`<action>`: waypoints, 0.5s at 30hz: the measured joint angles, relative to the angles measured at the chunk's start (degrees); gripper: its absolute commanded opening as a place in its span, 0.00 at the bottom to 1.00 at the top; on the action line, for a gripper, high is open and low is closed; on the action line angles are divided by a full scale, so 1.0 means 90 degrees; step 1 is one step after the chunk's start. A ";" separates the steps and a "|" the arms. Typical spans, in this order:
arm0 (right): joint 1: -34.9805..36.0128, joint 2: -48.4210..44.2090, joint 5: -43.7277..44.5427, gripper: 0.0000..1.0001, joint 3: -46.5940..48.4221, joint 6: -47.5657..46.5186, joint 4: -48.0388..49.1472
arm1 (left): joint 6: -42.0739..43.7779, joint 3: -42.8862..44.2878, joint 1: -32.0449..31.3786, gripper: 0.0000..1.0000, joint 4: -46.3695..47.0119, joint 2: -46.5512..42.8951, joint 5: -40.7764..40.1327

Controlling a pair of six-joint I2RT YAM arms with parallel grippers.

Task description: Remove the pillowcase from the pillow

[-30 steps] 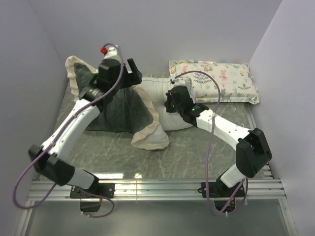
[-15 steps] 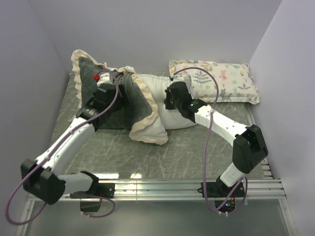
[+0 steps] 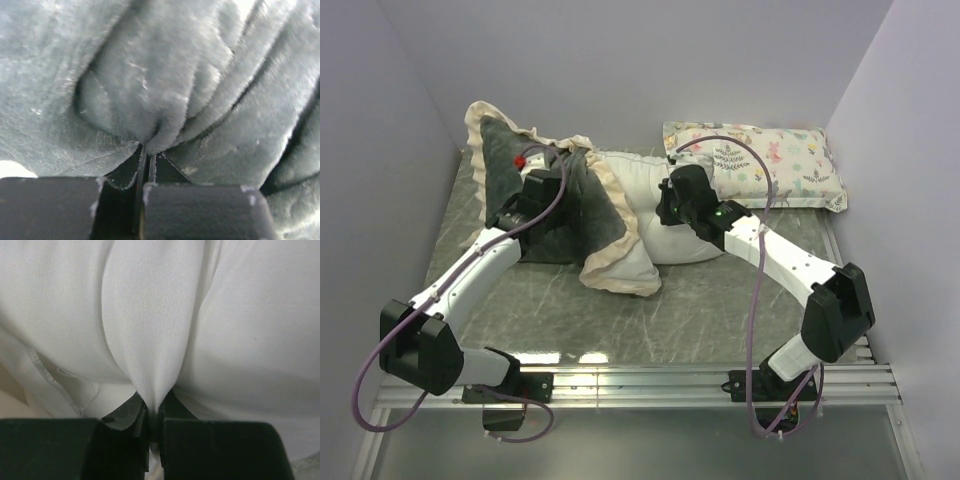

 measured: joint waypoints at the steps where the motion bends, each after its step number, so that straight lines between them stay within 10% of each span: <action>1: -0.0034 -0.0073 -0.0041 0.00 0.0000 -0.0027 -0.0080 | -0.0058 0.0041 0.0027 0.00 -0.0061 0.0015 -0.0019; 15: -0.1241 -0.1365 -0.0814 0.00 0.0085 -0.0075 -0.1734 | -0.0597 0.0527 0.1642 0.00 -0.1117 -0.0602 -0.0588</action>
